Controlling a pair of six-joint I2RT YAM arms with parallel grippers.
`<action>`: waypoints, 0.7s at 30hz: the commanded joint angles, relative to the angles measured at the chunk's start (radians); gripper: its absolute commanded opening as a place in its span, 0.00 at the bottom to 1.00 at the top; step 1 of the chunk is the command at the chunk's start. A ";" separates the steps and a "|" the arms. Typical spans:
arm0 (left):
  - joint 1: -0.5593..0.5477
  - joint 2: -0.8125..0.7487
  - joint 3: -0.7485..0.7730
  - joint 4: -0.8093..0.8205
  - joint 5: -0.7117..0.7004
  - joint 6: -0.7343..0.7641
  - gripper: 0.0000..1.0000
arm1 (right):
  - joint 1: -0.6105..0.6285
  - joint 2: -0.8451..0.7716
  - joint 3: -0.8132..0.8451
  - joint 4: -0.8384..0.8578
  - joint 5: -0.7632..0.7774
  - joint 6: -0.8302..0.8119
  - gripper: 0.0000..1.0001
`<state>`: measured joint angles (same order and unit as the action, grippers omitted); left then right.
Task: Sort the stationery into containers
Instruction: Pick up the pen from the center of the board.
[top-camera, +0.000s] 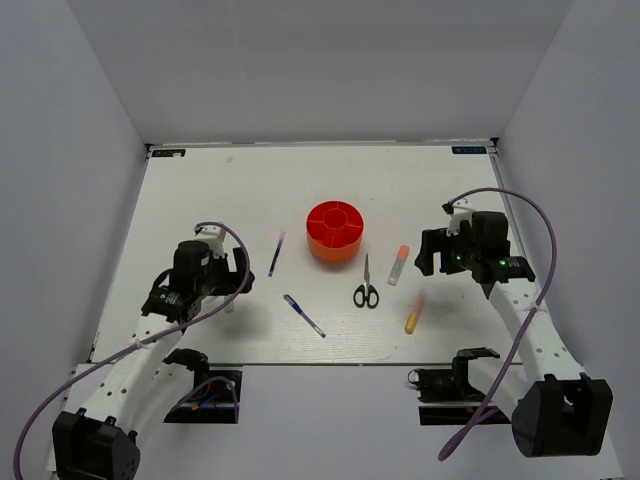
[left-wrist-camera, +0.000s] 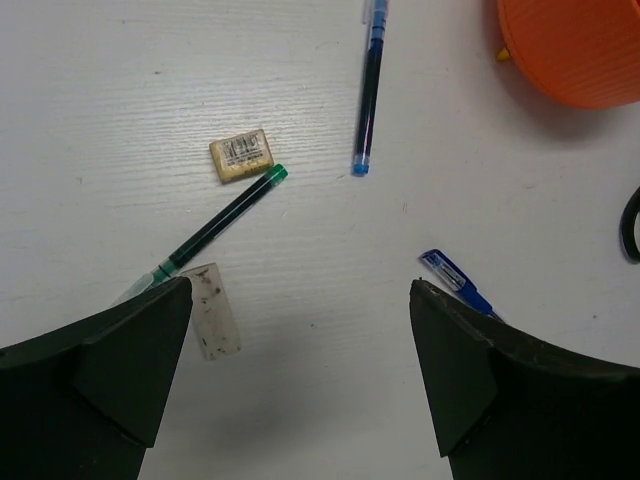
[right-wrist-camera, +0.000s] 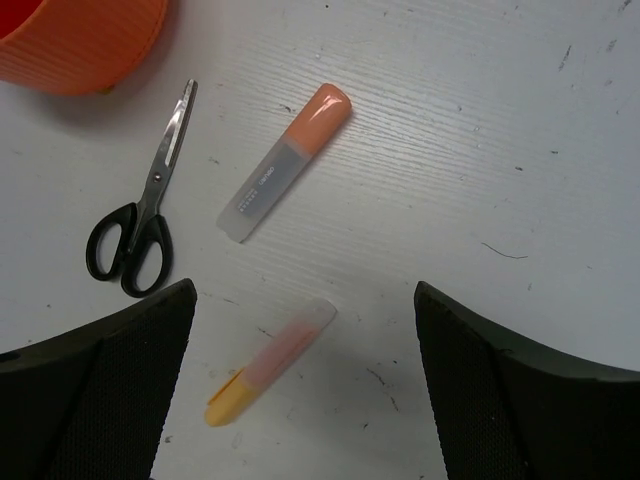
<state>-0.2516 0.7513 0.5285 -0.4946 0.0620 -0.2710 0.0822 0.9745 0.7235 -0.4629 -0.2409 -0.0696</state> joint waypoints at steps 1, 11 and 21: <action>0.002 0.026 0.036 -0.004 0.028 -0.002 1.00 | -0.002 -0.028 0.008 0.017 -0.034 -0.022 0.91; -0.006 0.299 0.203 -0.084 0.018 -0.014 0.32 | -0.001 -0.054 -0.016 -0.051 -0.144 -0.170 0.00; -0.057 0.733 0.528 -0.174 -0.131 0.070 0.56 | 0.005 -0.071 0.008 -0.074 -0.152 -0.167 0.80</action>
<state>-0.3069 1.4353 0.9813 -0.6216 -0.0162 -0.2413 0.0814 0.9234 0.7052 -0.5297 -0.3702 -0.2283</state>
